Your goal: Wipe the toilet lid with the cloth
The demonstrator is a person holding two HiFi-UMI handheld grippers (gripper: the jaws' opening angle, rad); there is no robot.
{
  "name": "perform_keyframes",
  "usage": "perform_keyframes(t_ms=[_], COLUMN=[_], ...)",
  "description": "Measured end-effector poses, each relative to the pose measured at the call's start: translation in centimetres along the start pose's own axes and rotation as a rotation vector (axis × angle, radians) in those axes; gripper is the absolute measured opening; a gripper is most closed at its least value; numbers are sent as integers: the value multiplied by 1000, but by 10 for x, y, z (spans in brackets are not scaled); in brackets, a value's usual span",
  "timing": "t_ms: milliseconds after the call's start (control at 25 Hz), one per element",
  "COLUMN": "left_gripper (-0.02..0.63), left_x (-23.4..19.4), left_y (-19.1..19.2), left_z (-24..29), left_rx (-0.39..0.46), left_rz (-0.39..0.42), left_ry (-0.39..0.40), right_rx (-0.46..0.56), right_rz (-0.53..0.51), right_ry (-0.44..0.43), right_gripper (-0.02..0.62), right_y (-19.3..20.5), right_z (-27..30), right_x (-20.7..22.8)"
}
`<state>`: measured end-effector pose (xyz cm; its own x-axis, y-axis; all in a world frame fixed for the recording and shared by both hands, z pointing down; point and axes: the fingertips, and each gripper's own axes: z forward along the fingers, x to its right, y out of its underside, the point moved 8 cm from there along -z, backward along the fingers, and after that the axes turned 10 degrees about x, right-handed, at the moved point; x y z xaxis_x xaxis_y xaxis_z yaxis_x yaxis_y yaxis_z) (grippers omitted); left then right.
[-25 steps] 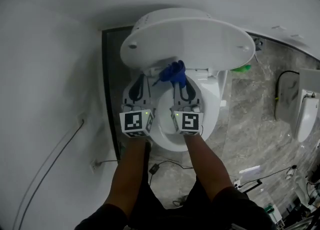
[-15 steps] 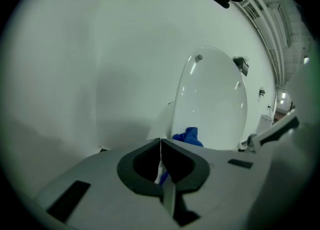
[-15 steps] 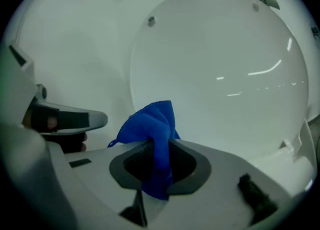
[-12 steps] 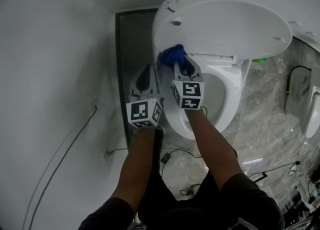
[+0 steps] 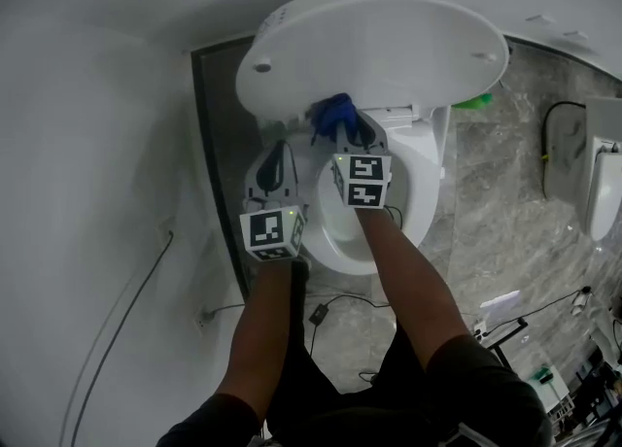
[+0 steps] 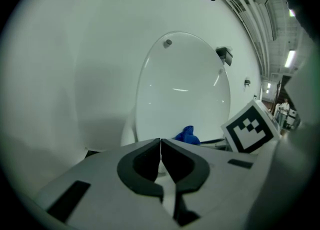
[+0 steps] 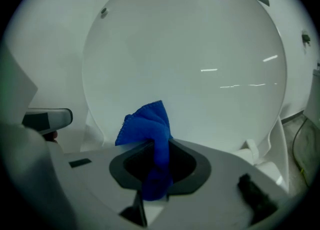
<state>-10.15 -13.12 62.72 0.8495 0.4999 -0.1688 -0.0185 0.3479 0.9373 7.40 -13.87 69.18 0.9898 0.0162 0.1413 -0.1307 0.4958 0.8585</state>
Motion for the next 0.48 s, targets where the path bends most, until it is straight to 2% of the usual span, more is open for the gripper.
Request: perform_keyframes(t_ms=[160, 480], left_gripper=[12, 12], left_x=[22, 59], left_y=[3, 0], left_z=[12, 38], left_rx=[-28, -44], left_rz=[-41, -48], left_ry=[37, 101], right_rx=[-19, -42], right_rz=[-7, -10], right_ry=[65, 210], right_gripper=[67, 67], right_y=[-1, 6], right_z=[-13, -38], right_x=[38, 117])
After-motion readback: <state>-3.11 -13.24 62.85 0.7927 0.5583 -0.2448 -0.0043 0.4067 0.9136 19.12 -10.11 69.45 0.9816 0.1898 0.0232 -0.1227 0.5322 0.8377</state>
